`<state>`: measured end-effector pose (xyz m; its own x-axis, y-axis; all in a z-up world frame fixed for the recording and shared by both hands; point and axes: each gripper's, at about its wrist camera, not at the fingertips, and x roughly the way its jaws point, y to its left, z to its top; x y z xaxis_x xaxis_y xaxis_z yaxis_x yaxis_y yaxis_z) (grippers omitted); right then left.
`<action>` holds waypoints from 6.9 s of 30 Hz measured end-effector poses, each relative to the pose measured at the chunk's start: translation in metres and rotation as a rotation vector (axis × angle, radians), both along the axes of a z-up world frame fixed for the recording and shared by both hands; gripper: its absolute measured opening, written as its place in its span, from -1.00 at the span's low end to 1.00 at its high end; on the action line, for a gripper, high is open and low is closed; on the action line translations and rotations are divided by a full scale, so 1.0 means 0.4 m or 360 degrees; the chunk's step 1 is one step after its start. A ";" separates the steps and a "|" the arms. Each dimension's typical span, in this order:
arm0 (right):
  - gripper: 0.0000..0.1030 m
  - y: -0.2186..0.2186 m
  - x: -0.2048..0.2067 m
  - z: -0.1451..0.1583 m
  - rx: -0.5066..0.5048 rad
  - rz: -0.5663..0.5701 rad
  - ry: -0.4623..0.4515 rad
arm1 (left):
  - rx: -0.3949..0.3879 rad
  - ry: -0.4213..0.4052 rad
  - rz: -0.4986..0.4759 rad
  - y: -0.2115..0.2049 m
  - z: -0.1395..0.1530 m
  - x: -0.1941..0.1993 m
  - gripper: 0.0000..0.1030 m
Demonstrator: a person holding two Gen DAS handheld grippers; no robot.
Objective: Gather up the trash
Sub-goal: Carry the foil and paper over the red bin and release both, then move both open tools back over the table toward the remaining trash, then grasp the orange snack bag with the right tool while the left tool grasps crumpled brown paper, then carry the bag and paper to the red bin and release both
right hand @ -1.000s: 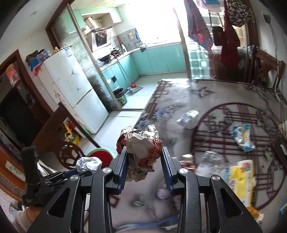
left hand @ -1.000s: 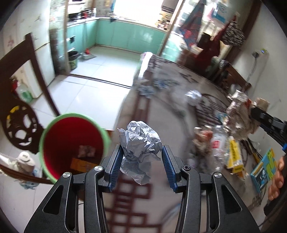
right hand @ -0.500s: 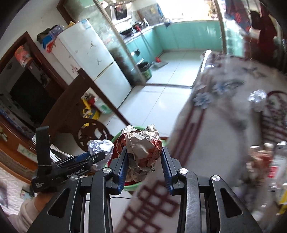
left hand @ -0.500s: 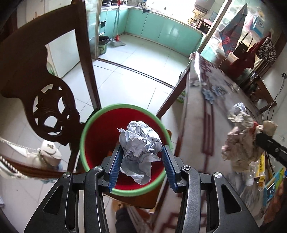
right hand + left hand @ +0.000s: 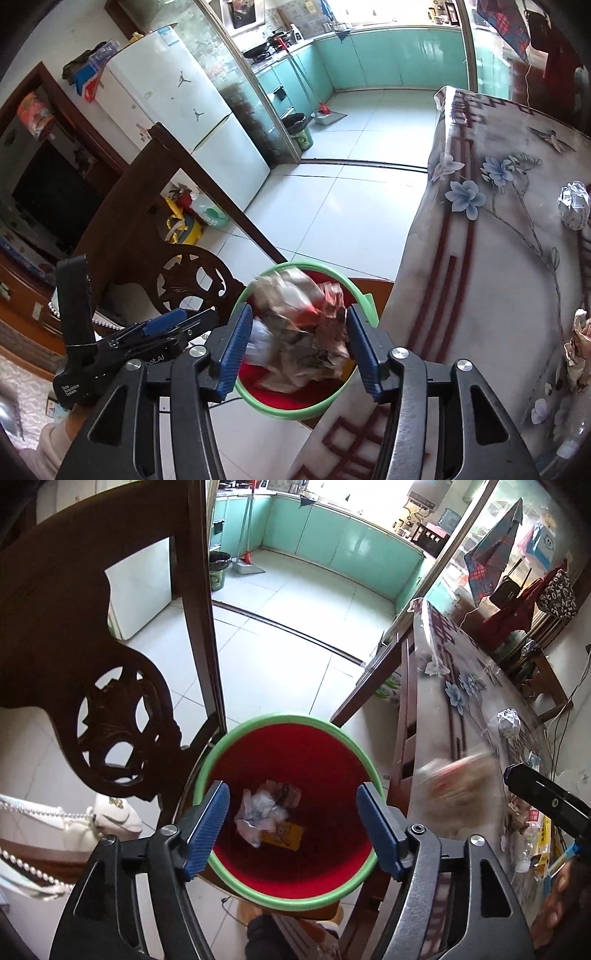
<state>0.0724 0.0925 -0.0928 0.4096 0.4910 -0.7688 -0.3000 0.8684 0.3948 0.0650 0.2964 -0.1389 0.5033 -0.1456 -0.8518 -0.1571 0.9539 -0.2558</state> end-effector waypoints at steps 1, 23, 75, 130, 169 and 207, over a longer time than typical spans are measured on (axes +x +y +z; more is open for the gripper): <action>0.02 0.000 0.001 0.000 -0.0001 0.0000 0.0000 | 0.0002 -0.0005 -0.0004 0.000 0.002 0.001 0.41; 0.02 -0.538 -0.203 0.081 -0.0278 -0.0526 -0.0109 | 0.0073 -0.0104 -0.0142 -0.227 0.076 -0.028 0.43; -0.48 -1.179 -0.379 0.055 -0.0237 -0.0835 0.0005 | -0.0057 0.0163 -0.0510 -0.953 -0.018 0.092 -0.89; -0.47 -0.702 -0.263 0.154 -0.0148 -0.0348 -0.0168 | 0.0172 -0.0195 -0.0404 -0.648 0.168 -0.053 -0.43; -0.47 0.000 -0.080 0.099 -0.0262 0.0088 -0.0135 | 0.0208 -0.0073 -0.0159 -0.085 0.076 0.005 -0.42; -0.06 0.095 -0.034 0.048 -0.0248 0.0139 -0.0116 | 0.0123 0.0022 -0.0033 0.024 0.010 0.053 0.30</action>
